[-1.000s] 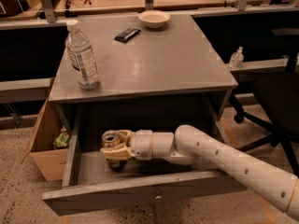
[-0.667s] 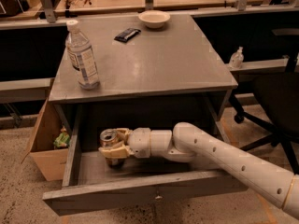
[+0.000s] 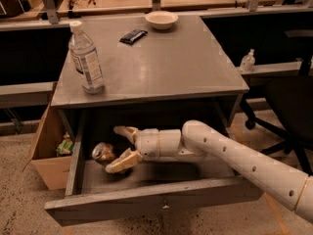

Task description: Place orange can into top drawer

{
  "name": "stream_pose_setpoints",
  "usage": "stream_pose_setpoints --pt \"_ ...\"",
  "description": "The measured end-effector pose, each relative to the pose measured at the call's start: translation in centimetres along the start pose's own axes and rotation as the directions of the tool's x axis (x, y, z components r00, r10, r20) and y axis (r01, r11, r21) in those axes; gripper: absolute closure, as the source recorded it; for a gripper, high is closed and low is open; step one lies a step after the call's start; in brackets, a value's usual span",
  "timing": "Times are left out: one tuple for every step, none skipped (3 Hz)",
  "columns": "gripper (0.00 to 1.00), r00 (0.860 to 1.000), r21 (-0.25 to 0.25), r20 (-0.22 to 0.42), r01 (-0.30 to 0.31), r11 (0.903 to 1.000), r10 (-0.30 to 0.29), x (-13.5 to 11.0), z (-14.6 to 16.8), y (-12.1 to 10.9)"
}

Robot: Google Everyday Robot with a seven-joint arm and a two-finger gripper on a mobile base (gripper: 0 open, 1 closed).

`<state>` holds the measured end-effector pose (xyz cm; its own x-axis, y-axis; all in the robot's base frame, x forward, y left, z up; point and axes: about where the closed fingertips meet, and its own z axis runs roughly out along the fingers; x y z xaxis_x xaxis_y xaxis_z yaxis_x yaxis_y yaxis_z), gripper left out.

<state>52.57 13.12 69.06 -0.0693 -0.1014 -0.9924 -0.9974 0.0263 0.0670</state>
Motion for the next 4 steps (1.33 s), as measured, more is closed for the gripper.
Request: stream_pose_setpoints --pt "0.13 1.0 -0.008 -0.015 -0.002 1.0 0.002 -0.5 -1.2 0.4" --pt "0.29 0.999 0.003 -0.045 -0.004 1.0 0.004 -1.5 -3.9 0.9" --pt "0.42 0.999 0.02 -0.049 -0.008 0.9998 0.009 -4.0 -7.6 1.3" --pt "0.66 1.0 0.038 -0.019 -0.019 0.9991 0.019 -9.4 -12.3 1.8"
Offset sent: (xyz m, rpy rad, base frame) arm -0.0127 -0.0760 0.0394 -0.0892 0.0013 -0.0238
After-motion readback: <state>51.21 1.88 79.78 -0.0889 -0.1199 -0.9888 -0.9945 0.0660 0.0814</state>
